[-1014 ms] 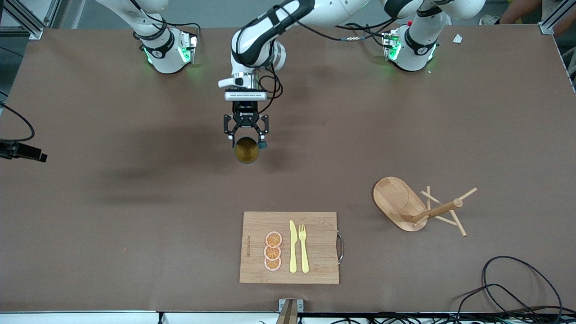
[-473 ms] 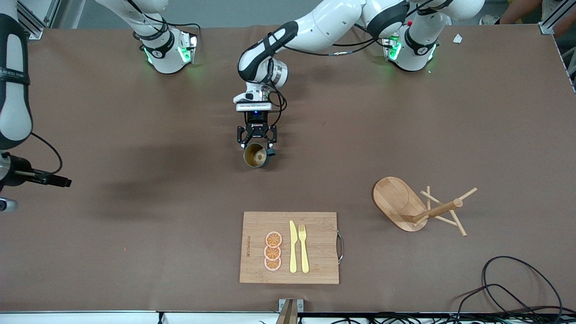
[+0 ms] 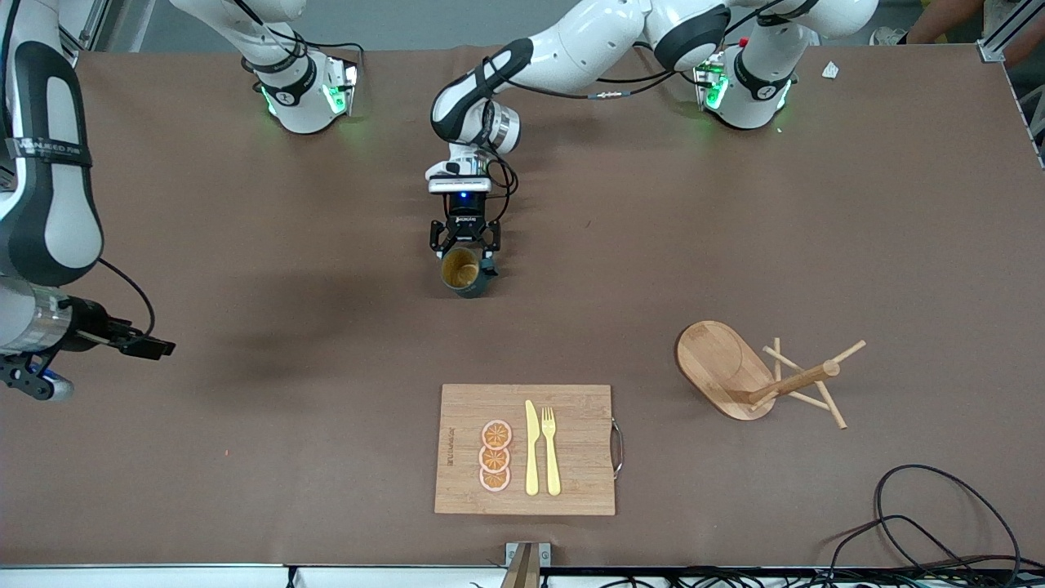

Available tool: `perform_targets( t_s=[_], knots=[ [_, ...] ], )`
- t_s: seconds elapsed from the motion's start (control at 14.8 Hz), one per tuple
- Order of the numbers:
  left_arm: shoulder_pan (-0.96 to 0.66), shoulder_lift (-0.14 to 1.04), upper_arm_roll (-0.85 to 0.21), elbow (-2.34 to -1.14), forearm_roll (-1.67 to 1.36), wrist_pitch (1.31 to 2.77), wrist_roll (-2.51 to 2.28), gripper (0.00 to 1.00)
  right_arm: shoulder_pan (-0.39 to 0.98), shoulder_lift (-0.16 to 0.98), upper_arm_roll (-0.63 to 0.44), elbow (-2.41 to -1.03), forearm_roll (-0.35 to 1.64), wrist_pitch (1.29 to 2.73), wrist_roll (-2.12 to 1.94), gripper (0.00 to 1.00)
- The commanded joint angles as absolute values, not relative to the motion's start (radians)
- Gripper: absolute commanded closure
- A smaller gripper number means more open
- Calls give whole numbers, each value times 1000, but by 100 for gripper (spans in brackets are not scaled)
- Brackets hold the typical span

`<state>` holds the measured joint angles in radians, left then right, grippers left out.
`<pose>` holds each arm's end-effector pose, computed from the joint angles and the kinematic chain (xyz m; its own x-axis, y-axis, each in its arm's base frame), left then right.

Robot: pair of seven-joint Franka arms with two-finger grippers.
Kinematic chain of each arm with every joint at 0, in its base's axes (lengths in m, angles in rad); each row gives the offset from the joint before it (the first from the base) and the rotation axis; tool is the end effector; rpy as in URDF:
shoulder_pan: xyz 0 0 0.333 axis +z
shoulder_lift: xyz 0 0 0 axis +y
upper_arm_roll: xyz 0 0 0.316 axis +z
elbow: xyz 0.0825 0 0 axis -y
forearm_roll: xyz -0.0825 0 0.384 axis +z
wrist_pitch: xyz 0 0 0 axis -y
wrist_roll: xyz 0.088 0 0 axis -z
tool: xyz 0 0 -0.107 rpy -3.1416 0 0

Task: Transfer cup from left to right arm and place
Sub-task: 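Lower the mug onto the table while the right gripper approaches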

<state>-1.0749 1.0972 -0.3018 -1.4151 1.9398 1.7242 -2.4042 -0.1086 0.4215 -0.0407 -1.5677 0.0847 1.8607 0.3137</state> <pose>0.2625 -0.6535 0.0771 0.1523 -0.0403 0.9875 -0.0413 -0.9986 -0.0343 0.6567 -0.0888 0.3899 0.8742 -0.4647 -0.1408 -0.4716 -0.8816 -0.0181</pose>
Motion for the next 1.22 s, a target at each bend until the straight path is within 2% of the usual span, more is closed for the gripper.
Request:
perform_targets(
  t_s=[0.0,0.2,0.34,0.68,0.95,1.15],
  knots=[
    [-1110,1094,-301,-1397,1867,1712,-2408,3,-42,408,-43,-1603,97,1868,484,0],
    [-1123,1077,-305,-1391,1777,1712,-2388,0,15,403,-43,-1620,97,1868,656,0],
    [-1112,1043,-345,-1390,1686,1713,-2352,0,55,399,-43,-1638,97,1874,748,0],
    [-1056,904,-393,-1388,1401,1804,-2336,0,152,379,-43,-1721,97,1943,960,0],
    [-878,746,-504,-1390,1151,1896,-2196,0,248,328,-43,-1830,97,2046,1161,0],
    [-705,652,-612,-1390,987,1898,-1984,0,331,304,-43,-1882,97,2078,1302,0]
  ],
)
